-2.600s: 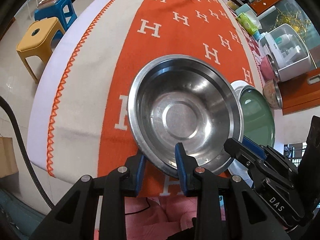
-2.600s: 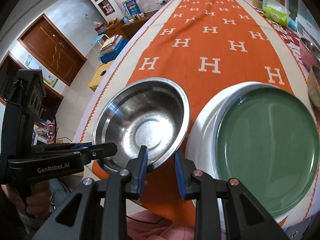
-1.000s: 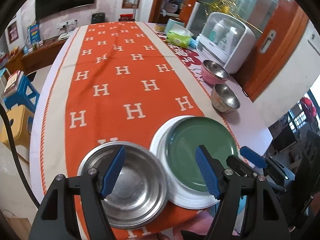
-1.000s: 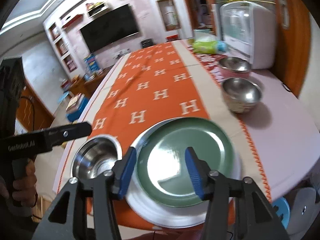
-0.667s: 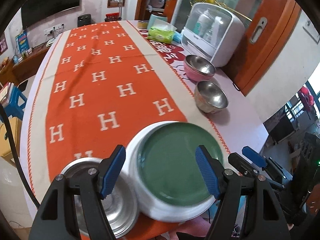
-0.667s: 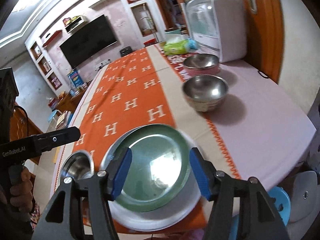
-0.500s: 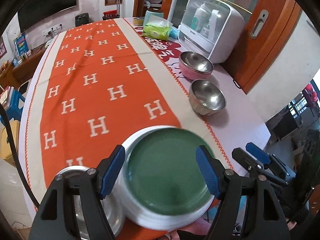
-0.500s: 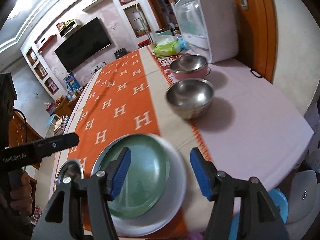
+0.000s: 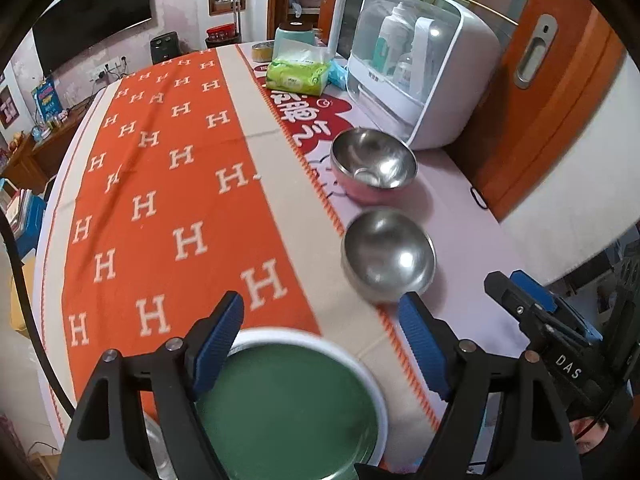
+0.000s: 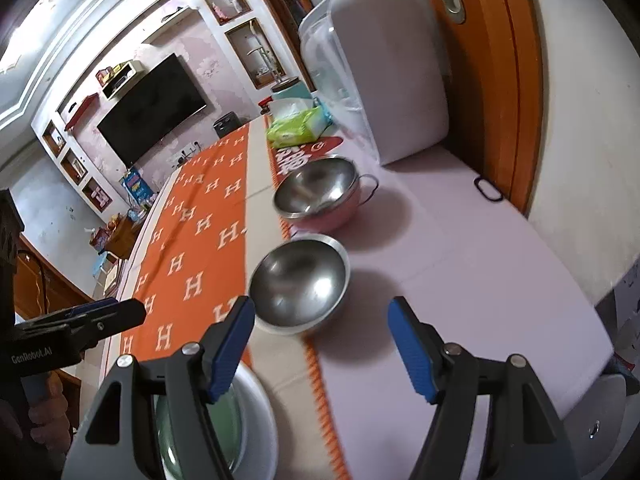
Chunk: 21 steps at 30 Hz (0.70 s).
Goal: Organize plates and bowls
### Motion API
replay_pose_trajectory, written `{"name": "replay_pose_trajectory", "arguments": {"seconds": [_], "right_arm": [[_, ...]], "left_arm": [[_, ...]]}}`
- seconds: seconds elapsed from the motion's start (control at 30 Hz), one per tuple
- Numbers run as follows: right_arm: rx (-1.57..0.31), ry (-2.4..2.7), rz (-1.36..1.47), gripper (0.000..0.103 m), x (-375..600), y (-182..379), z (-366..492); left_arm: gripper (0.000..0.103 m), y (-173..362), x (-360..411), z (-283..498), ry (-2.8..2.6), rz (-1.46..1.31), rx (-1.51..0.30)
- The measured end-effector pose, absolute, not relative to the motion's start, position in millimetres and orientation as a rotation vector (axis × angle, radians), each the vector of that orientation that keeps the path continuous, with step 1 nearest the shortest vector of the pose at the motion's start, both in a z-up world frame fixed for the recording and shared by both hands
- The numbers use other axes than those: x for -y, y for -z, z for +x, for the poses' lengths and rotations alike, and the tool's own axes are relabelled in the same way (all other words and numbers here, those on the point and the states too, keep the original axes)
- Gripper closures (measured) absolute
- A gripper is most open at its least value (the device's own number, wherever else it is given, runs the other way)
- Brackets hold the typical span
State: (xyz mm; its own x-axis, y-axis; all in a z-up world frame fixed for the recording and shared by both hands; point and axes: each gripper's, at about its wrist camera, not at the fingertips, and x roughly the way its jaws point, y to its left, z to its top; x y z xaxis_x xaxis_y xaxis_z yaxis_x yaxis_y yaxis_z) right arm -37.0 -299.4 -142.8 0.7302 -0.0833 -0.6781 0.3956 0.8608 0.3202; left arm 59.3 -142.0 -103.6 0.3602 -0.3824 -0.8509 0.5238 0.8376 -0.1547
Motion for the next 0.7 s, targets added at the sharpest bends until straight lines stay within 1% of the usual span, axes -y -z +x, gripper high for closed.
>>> {"name": "replay_pose_trajectory", "arguments": {"seconds": [0.43, 0.57, 0.7], "right_arm": [[-0.66, 0.239, 0.486, 0.034, 376.6, 137.3, 34.8], [-0.655, 0.22, 0.481, 0.034, 389.5, 139.7, 59.0], [-0.663, 0.199, 0.481, 0.034, 398.3, 144.8, 78.6]], "left_arm": [[0.024, 110.3, 216.1, 115.7, 0.539, 0.167, -1.069], [0.024, 120.3, 234.6, 135.7, 0.521, 0.162, -1.085], [0.024, 134.7, 244.2, 159.7, 0.501, 0.094, -1.127]]}}
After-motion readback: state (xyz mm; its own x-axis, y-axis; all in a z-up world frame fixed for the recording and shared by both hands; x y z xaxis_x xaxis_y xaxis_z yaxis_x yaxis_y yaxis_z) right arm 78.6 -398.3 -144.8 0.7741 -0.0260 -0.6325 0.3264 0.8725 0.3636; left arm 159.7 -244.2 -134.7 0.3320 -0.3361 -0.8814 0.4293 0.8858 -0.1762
